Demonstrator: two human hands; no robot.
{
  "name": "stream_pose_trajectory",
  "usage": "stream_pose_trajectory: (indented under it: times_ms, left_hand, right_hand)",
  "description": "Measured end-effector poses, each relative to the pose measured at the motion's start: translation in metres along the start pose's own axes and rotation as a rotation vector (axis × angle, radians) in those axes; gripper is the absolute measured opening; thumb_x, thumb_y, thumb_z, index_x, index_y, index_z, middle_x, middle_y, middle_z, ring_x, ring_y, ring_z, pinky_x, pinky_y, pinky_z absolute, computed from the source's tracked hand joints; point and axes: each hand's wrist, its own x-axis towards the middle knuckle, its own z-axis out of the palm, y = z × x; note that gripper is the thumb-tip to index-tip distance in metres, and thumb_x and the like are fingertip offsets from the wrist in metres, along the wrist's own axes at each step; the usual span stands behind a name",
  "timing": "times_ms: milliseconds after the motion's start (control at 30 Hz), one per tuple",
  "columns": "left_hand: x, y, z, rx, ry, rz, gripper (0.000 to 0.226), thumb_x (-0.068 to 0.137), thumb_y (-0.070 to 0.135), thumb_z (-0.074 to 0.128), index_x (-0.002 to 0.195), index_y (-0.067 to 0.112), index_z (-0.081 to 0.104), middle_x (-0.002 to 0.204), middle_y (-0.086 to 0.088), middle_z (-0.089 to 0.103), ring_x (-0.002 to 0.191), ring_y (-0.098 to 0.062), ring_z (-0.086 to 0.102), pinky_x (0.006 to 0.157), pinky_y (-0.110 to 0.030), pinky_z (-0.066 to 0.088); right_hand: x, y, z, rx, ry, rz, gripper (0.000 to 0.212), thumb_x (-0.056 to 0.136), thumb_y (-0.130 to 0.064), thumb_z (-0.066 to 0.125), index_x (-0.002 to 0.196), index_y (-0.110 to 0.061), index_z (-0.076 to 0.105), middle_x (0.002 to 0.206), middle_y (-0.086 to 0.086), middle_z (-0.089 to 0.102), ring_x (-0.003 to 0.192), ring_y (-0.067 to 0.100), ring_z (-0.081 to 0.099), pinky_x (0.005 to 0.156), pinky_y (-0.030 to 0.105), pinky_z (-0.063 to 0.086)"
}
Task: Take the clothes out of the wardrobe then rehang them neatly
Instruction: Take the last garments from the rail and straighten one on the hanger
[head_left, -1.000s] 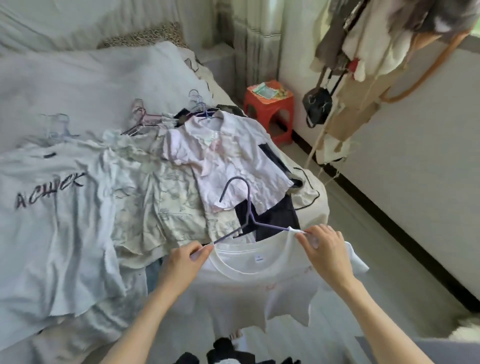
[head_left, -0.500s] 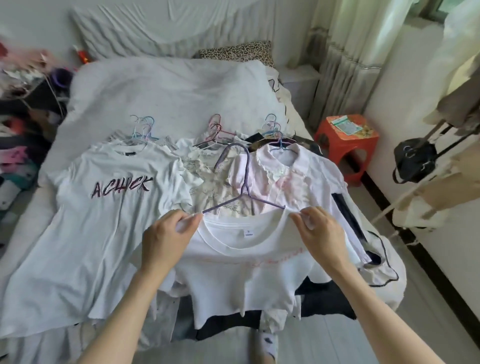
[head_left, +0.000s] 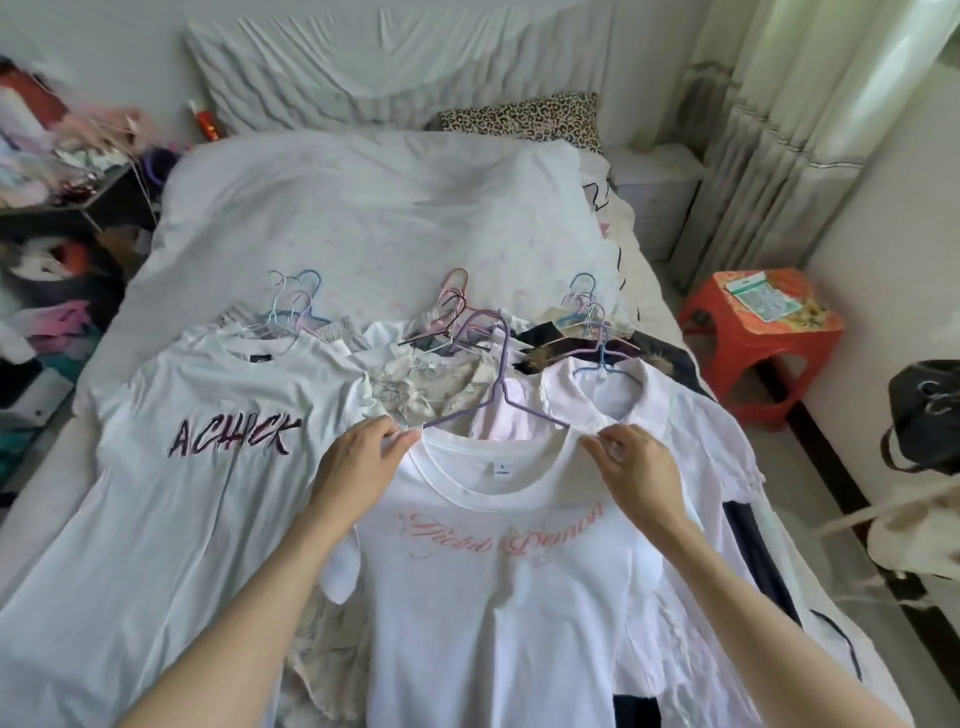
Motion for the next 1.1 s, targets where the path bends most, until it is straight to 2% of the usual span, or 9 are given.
stream_pose_trajectory:
  times_ms: [100,200,333,500,667,900,967,1033,1100]
  left_hand:
    - [0.049,0.002,0.004,0.044,0.031,0.007,0.033,0.088,0.033,0.06,0.068,0.016,0.04,0.07,0.0,0.047,0.074,-0.029,0.053,0.061,-0.031,0.027]
    - [0.095,-0.009,0.015,0.053,0.028,0.0,0.031,0.089,0.035,0.058,0.075,0.008,0.053,0.08,-0.01,0.059,0.08,-0.031,0.056,0.063,-0.033,0.033]
    - [0.147,-0.028,0.042,0.09,-0.013,-0.012,0.035,0.09,0.038,0.056,0.077,0.006,0.056,0.082,-0.011,0.062,0.081,-0.032,0.057,0.064,-0.036,0.037]
    - [0.196,-0.061,0.098,0.113,-0.078,-0.03,0.033,0.09,0.035,0.057,0.078,0.005,0.06,0.081,-0.012,0.063,0.081,-0.033,0.058,0.065,-0.037,0.04]
    - [0.221,-0.089,0.165,0.126,-0.228,-0.077,0.026,0.09,0.029,0.057,0.079,0.006,0.058,0.087,-0.011,0.061,0.087,-0.033,0.057,0.069,-0.039,0.04]
    - [0.256,-0.095,0.206,0.153,-0.165,-0.012,0.015,0.086,0.017,0.064,0.082,0.003,0.062,0.083,-0.018,0.061,0.078,-0.037,0.059,0.067,-0.044,0.046]
    - [0.251,-0.096,0.214,0.172,-0.254,-0.038,0.014,0.088,0.016,0.06,0.094,0.003,0.063,0.094,-0.019,0.063,0.088,-0.038,0.06,0.074,-0.044,0.045]
    - [0.24,-0.098,0.219,0.201,-0.387,-0.062,0.031,0.091,0.02,0.055,0.117,0.004,0.058,0.115,-0.02,0.058,0.105,-0.038,0.056,0.084,-0.045,0.044]
    - [0.228,-0.098,0.218,0.202,-0.423,-0.038,0.042,0.09,0.019,0.056,0.128,0.002,0.051,0.126,-0.02,0.053,0.114,-0.038,0.052,0.09,-0.047,0.044]
  right_hand:
    - [0.047,-0.006,0.005,-0.009,0.023,-0.003,0.025,0.086,-0.034,0.062,0.085,-0.01,0.068,0.09,0.008,0.065,0.083,0.031,0.06,0.064,0.033,0.04]
    - [0.092,-0.008,0.018,-0.013,-0.001,-0.005,0.026,0.088,-0.035,0.06,0.085,-0.01,0.067,0.092,0.008,0.065,0.084,0.029,0.058,0.061,0.031,0.036]
    - [0.141,-0.001,0.047,-0.023,-0.039,0.033,0.031,0.088,-0.032,0.059,0.082,-0.002,0.066,0.085,0.013,0.065,0.082,0.03,0.058,0.063,0.034,0.038]
    - [0.195,0.03,0.101,-0.072,-0.113,0.11,0.025,0.088,-0.029,0.058,0.078,-0.008,0.065,0.081,0.009,0.062,0.083,0.031,0.057,0.063,0.031,0.03]
    - [0.219,0.071,0.156,-0.232,-0.206,0.183,0.028,0.09,-0.032,0.053,0.082,-0.009,0.067,0.09,0.012,0.066,0.092,0.034,0.058,0.077,0.038,0.036]
    - [0.247,0.088,0.172,-0.275,-0.054,0.124,0.019,0.09,-0.021,0.057,0.094,-0.006,0.068,0.091,0.014,0.063,0.091,0.037,0.054,0.082,0.043,0.036]
    - [0.243,0.094,0.174,-0.295,-0.091,0.115,0.017,0.089,-0.016,0.056,0.098,-0.008,0.068,0.093,0.014,0.062,0.092,0.037,0.054,0.081,0.042,0.038]
    - [0.23,0.099,0.173,-0.331,-0.114,0.064,0.023,0.086,-0.017,0.051,0.101,-0.01,0.066,0.094,0.011,0.062,0.09,0.036,0.056,0.08,0.041,0.041]
    - [0.211,0.106,0.172,-0.393,-0.12,-0.015,0.035,0.08,-0.02,0.048,0.108,-0.008,0.064,0.102,0.013,0.064,0.093,0.036,0.061,0.084,0.045,0.046]
